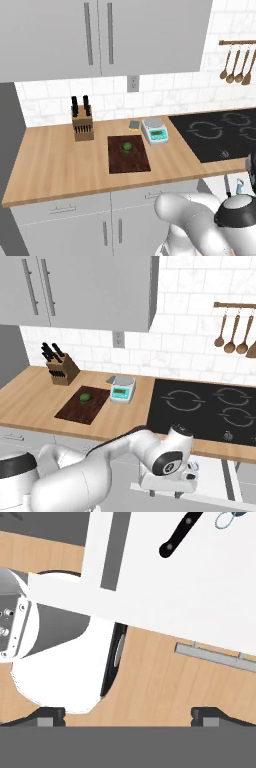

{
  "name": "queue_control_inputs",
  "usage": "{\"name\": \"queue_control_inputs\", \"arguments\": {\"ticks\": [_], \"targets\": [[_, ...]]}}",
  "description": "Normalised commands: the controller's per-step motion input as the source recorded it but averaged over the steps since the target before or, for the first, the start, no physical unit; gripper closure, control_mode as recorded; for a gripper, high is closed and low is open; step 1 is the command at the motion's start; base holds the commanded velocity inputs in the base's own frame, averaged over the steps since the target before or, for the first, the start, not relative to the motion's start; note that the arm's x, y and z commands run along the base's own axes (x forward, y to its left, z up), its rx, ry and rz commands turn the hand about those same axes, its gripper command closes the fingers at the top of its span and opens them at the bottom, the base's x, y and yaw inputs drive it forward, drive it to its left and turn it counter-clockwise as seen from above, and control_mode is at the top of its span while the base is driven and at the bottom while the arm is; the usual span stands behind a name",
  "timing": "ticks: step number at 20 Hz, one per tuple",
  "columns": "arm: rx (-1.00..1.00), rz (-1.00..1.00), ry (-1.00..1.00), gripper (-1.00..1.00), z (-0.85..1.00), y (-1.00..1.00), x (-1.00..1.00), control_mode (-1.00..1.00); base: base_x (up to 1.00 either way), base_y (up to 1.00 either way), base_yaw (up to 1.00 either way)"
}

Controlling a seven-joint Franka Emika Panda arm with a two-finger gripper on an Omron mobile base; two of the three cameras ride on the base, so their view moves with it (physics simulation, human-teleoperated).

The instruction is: Place the appropriate cutting tool for cutting the avocado skin on the cutting board.

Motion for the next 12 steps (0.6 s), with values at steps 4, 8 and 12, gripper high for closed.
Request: {"name": "queue_control_inputs", "arguments": {"ticks": [4,8,12], "targets": [[0.01,0.0,0.12,-1.0,0.23,-0.16,0.79,-1.0,0.0,0.0,0.0],[0.04,0.0,0.0,-1.0,-0.14,-0.21,0.56,-1.0,0.0,0.0,0.0],[0.08,0.0,-0.04,-1.0,-0.4,-0.25,0.26,-1.0,0.0,0.0,0.0]]}}
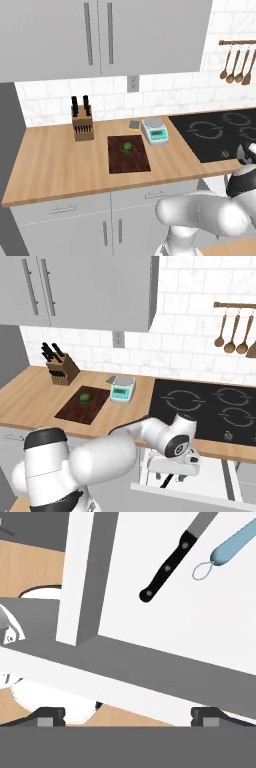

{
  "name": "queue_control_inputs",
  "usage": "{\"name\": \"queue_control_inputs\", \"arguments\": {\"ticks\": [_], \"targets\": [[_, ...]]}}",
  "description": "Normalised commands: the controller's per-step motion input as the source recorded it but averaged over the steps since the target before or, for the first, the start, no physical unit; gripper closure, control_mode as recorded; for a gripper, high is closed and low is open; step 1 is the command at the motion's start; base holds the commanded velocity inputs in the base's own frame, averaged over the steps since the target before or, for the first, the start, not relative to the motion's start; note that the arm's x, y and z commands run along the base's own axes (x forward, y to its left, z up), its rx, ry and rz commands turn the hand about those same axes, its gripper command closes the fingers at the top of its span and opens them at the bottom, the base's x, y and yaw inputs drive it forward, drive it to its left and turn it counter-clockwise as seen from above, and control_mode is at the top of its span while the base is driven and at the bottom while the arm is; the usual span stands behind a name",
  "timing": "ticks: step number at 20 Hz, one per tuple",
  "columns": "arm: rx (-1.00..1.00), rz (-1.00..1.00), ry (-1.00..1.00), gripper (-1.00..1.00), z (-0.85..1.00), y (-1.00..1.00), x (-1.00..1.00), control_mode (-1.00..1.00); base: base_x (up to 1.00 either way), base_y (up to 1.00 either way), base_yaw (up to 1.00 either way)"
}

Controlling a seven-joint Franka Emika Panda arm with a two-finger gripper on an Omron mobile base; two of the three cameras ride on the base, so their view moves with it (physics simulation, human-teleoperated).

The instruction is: Place the appropriate cutting tool for cutting the avocado skin on the cutting board.

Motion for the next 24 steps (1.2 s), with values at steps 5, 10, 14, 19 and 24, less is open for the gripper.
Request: {"name": "queue_control_inputs", "arguments": {"ticks": [5,10,14,19,24], "targets": [[0.09,0.0,-0.02,-1.0,-0.44,-0.08,0.23,-1.0,0.0,0.0,0.0],[0.09,0.0,0.0,-1.0,-0.37,0.0,0.36,-1.0,0.0,0.0,0.0],[0.06,0.0,0.03,-1.0,-0.49,0.0,0.26,-1.0,0.0,0.0,0.0],[0.0,0.0,0.05,-1.0,-0.65,0.01,0.0,-1.0,0.0,0.0,0.0],[0.0,0.0,0.16,-1.0,-0.48,0.11,-0.18,-1.0,0.0,0.0,0.0]]}}
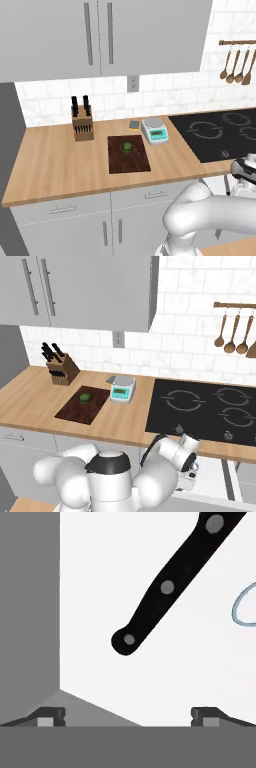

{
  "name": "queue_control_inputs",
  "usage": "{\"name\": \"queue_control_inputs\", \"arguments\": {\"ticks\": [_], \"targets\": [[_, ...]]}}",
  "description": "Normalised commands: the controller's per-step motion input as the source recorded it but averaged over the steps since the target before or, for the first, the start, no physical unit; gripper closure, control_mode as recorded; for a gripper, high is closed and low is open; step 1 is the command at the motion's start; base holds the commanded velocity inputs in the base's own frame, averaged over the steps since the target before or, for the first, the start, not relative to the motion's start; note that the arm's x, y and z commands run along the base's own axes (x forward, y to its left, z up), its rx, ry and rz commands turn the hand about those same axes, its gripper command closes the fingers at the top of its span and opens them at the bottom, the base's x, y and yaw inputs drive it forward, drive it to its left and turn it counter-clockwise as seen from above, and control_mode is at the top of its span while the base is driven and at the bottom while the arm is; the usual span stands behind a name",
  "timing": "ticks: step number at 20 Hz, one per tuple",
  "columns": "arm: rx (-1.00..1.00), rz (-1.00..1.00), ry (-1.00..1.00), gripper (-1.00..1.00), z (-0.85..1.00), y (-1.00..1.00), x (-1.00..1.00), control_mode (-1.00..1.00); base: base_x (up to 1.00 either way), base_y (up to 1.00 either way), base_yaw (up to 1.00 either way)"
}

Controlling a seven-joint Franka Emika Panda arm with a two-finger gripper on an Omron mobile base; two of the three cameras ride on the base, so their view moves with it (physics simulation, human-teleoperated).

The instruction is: Place the appropriate cutting tool for cutting the avocado skin on the cutting board.

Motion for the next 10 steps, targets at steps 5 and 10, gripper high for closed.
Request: {"name": "queue_control_inputs", "arguments": {"ticks": [5,10], "targets": [[0.0,0.0,0.23,-1.0,-0.22,0.12,-0.59,-1.0,0.0,0.0,0.0],[0.0,0.0,0.19,-1.0,0.0,0.2,-0.82,-1.0,0.0,0.0,0.0]]}}
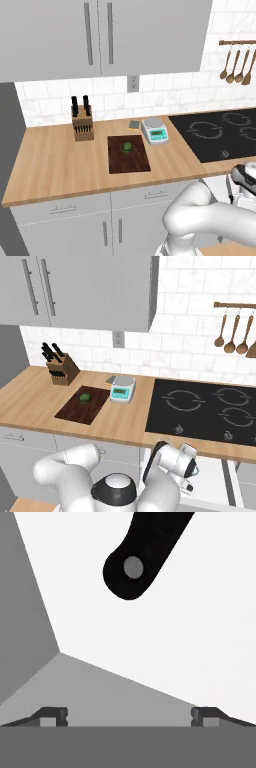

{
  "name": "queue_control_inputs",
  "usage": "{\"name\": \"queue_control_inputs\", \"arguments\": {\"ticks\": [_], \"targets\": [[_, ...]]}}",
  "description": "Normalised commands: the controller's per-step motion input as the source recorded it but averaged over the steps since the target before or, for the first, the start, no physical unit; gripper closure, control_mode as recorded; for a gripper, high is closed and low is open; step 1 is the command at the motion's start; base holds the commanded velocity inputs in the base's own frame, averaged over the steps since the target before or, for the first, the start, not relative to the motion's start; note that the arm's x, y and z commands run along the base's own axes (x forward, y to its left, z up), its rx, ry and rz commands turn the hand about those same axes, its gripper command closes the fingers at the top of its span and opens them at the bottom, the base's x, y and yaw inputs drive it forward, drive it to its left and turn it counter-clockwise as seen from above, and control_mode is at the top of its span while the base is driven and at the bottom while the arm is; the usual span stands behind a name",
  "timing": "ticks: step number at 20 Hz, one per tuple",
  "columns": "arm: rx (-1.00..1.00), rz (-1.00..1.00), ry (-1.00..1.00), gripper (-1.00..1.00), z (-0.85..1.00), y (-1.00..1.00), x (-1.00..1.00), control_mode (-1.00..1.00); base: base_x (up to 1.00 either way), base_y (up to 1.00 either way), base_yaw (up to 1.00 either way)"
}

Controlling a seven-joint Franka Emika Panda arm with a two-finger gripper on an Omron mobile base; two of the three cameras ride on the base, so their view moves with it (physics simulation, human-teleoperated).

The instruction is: Place the appropriate cutting tool for cutting the avocado skin on the cutting board.

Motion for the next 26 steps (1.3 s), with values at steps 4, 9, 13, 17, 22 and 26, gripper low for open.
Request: {"name": "queue_control_inputs", "arguments": {"ticks": [4,9,13,17,22,26], "targets": [[0.0,0.0,0.16,-1.0,0.1,0.21,-0.89,-1.0,0.0,0.0,0.0],[0.0,0.0,0.18,-1.0,0.25,0.21,-0.76,-1.0,0.0,0.0,0.0],[0.0,0.0,0.01,-1.0,0.5,0.03,-0.07,-1.0,0.0,0.0,0.0],[0.0,0.0,-0.08,-1.0,0.21,-0.09,0.43,-1.0,0.0,0.0,0.0],[0.0,-0.05,-0.07,-1.0,-0.01,-0.11,0.43,-1.0,0.0,0.0,0.0],[-0.03,-0.13,-0.04,-1.0,-0.12,-0.06,0.33,-1.0,0.0,0.0,0.0]]}}
